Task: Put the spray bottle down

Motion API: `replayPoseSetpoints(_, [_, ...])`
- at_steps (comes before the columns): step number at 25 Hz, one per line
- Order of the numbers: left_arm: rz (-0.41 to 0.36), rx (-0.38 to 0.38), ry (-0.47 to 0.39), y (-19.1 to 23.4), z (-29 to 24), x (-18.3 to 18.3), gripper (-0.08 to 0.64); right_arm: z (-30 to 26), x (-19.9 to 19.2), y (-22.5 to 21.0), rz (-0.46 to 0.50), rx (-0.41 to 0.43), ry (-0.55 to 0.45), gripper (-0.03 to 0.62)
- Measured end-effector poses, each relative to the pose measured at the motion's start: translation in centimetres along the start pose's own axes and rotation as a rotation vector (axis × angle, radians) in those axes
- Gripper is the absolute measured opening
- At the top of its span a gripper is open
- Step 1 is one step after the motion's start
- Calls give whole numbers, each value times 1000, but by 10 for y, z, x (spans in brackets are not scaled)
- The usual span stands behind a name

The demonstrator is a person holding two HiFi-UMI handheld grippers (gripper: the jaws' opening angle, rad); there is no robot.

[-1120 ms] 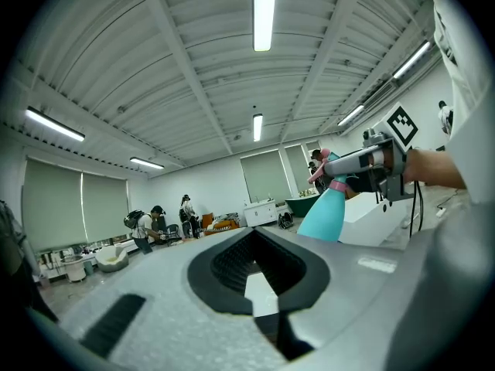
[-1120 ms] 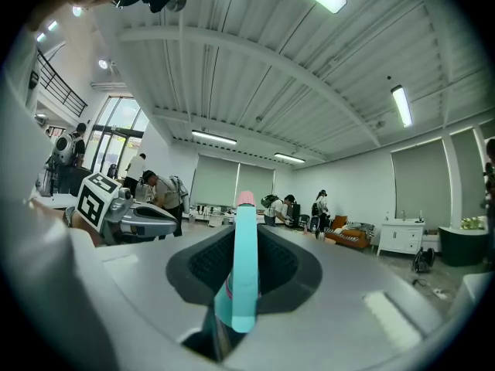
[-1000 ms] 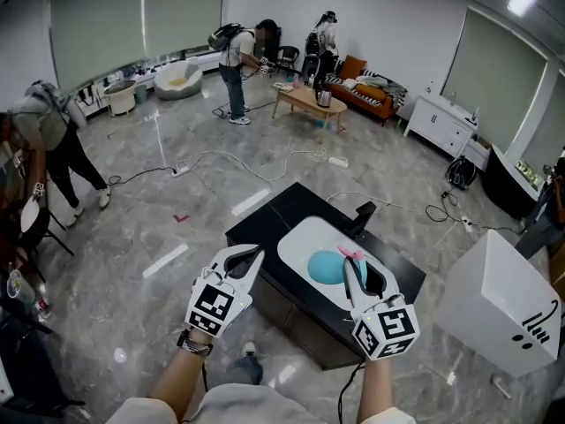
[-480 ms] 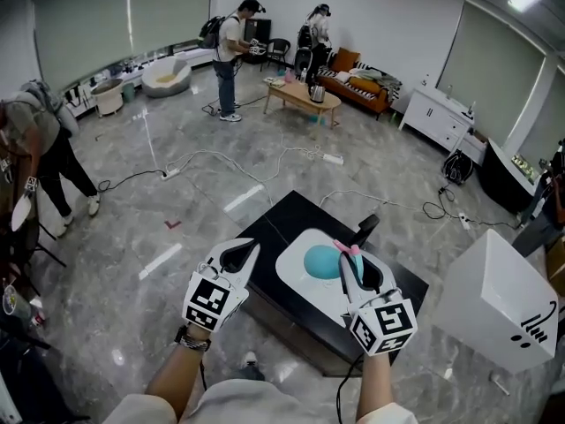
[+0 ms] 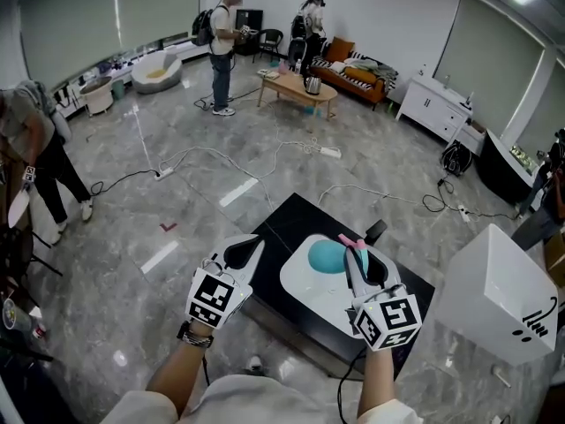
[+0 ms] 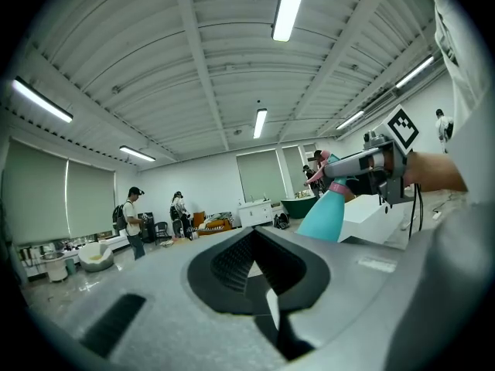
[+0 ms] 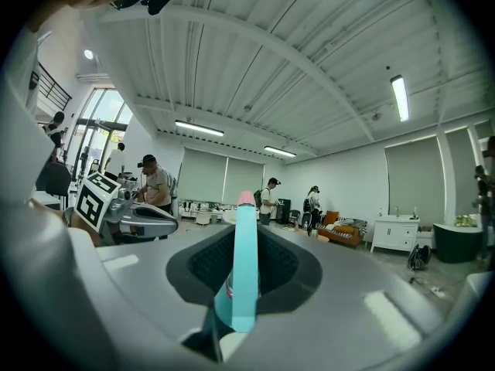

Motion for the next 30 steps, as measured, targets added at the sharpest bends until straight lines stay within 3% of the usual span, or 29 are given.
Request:
replayPoseSetpoints(14, [40,-22,25,42,-41,-18,0,-56,-8,-20,-21,-21,35,69])
replayPoseSetpoints(30, [63,-1,61,86,-159,-29,0,-160,-25,-119,-26,-5,75,69])
Point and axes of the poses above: the fingertips, and each gripper's own axes: z backward along the fingers, y to its left, x out of its top, the point moved 9 cm from there along z, backward along the fingers, and after that the axes turned 4 degrees about y, right-handed, at the moved point
